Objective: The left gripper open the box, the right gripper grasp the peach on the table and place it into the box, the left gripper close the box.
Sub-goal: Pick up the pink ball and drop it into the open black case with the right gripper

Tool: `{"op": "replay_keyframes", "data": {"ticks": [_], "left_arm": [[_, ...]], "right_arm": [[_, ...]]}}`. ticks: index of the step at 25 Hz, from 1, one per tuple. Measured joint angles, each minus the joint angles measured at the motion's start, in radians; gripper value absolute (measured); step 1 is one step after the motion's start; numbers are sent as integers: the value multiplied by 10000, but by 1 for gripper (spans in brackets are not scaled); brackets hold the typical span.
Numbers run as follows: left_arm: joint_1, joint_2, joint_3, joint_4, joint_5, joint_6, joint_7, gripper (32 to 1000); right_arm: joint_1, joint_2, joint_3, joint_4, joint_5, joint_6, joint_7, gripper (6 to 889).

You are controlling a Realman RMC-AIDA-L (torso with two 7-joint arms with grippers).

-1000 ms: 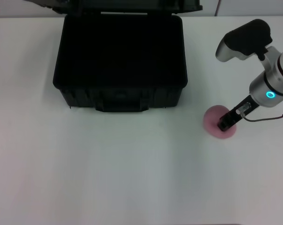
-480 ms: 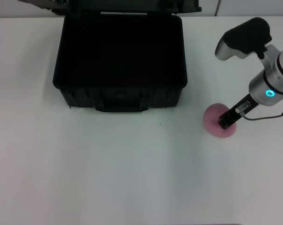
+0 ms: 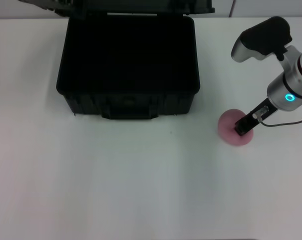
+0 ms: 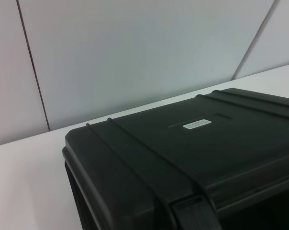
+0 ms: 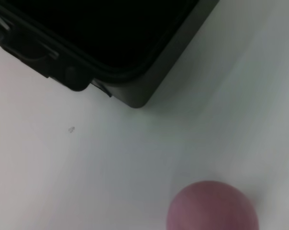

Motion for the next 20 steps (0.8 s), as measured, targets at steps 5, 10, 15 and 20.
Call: {"op": "replay_keyframes", "data": {"ticks": [5, 10, 15, 20], "left_arm": [[13, 0, 0, 0, 0, 10, 1, 361], [93, 10, 1, 0, -1, 10, 2, 361], [129, 19, 0, -1, -1, 0, 2, 361], [134, 24, -1, 0, 1, -6, 2, 361]], "right_arm": [[4, -4, 15, -171, 3, 57, -5, 49], [-85, -19, 635, -1040, 260, 757, -291, 51], [-160, -36, 1448, -1650, 1145, 1656, -866, 53], [-412, -188, 1689, -2888, 1780, 2401, -934, 55]]}}
